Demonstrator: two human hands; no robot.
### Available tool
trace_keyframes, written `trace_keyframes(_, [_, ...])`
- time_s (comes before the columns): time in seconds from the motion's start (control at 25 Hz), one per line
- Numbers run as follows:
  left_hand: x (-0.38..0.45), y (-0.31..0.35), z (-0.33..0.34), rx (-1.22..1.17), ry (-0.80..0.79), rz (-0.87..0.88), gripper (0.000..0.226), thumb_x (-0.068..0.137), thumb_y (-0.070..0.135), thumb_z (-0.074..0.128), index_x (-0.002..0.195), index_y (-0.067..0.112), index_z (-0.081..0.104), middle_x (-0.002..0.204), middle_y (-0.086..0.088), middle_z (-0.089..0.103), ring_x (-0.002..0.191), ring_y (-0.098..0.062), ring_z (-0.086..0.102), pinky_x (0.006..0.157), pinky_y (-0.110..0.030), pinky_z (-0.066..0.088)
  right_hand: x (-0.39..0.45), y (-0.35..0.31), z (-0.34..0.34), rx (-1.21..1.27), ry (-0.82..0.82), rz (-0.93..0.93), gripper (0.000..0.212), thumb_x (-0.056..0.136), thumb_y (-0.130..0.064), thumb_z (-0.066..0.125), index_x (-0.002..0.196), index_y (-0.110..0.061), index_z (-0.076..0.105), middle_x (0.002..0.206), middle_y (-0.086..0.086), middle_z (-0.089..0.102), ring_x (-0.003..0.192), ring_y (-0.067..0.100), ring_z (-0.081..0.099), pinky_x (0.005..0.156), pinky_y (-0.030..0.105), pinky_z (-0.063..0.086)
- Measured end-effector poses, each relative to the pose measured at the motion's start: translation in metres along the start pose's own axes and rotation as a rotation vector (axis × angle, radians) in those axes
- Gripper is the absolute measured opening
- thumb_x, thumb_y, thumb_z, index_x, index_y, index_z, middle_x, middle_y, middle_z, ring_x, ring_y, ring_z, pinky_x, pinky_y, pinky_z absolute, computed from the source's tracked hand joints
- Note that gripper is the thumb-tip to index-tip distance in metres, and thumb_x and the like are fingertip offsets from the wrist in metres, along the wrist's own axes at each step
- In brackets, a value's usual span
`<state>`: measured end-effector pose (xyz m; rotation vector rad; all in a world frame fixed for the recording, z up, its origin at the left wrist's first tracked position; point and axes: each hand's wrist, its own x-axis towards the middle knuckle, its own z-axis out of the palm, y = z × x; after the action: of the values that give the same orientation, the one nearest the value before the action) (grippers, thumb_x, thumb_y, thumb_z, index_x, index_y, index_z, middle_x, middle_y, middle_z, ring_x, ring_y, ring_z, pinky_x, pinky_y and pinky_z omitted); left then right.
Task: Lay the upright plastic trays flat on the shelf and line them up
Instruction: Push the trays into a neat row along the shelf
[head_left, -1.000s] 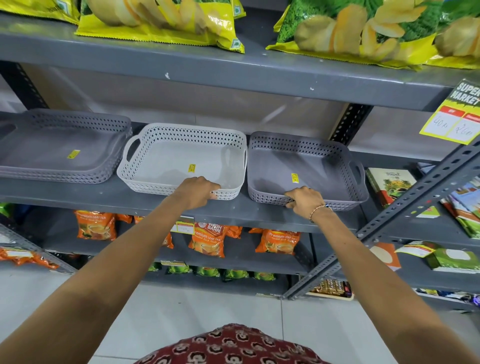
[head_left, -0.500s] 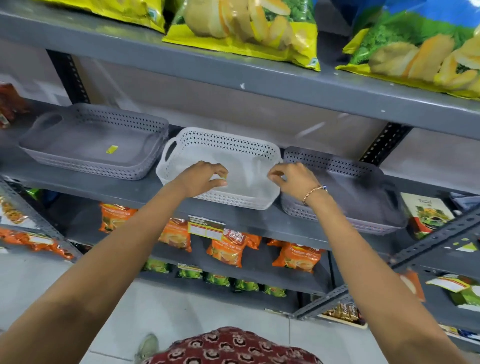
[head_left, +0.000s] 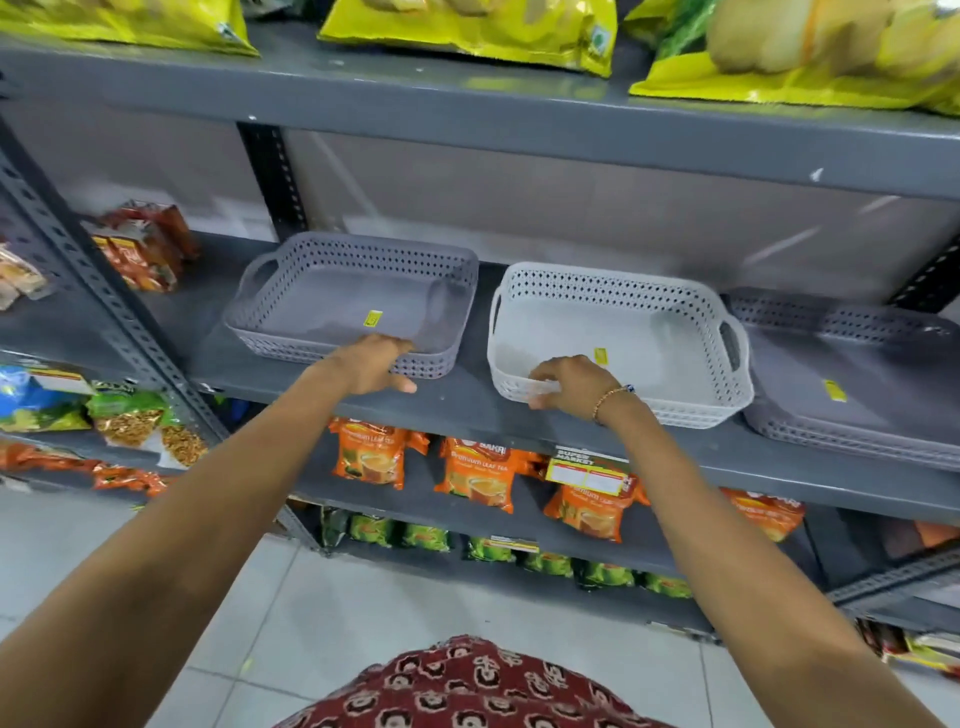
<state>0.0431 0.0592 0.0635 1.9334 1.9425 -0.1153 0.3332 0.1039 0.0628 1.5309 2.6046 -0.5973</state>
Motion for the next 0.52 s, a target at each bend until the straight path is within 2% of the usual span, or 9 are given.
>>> trace_keyframes(0.12, [0.005, -0.002, -0.001, 0.099, 0.048, 0.052, 0.038, 0.095, 0.027, 0.055, 0.129, 0.011, 0.052, 0.117, -0.024, 0.061, 0.110, -0.037, 0.057, 0.088, -0.041, 0.047, 0.003, -0.004, 0.012, -0.181, -0.006, 0.052, 0.039, 0.089, -0.026, 0.057, 0.128, -0.022, 0.054, 0.128, 0.014, 0.059, 0.118, 0.032, 0.052, 0.093, 0.038, 0.047])
trace_keyframes(0.2, [0.005, -0.004, -0.002, 0.189, 0.105, 0.084, 0.028, 0.097, 0.025, 0.053, 0.121, 0.012, 0.057, 0.110, -0.021, 0.065, 0.105, -0.035, 0.059, 0.081, -0.037, 0.046, 0.004, -0.006, 0.013, -0.220, 0.014, 0.060, 0.038, 0.090, -0.026, 0.055, 0.128, -0.023, 0.055, 0.127, 0.014, 0.060, 0.117, 0.032, 0.054, 0.091, 0.036, 0.048])
trace_keyframes(0.32, [0.006, -0.008, 0.006, 0.261, 0.131, 0.132, 0.025, 0.095, 0.021, 0.054, 0.119, 0.017, 0.059, 0.107, -0.016, 0.068, 0.105, -0.033, 0.061, 0.080, -0.035, 0.048, 0.004, -0.009, 0.012, -0.226, 0.018, 0.090, 0.037, 0.090, -0.028, 0.056, 0.126, -0.025, 0.057, 0.125, 0.014, 0.062, 0.114, 0.033, 0.055, 0.088, 0.037, 0.048])
trace_keyframes(0.52, [0.008, 0.006, 0.014, 0.251, 0.120, 0.226, 0.025, 0.096, 0.016, 0.053, 0.119, 0.011, 0.060, 0.102, -0.020, 0.069, 0.100, -0.033, 0.064, 0.082, -0.037, 0.052, 0.002, -0.012, 0.012, -0.205, 0.018, 0.119, 0.030, 0.088, -0.028, 0.058, 0.117, -0.026, 0.063, 0.118, 0.015, 0.065, 0.109, 0.034, 0.058, 0.084, 0.036, 0.049])
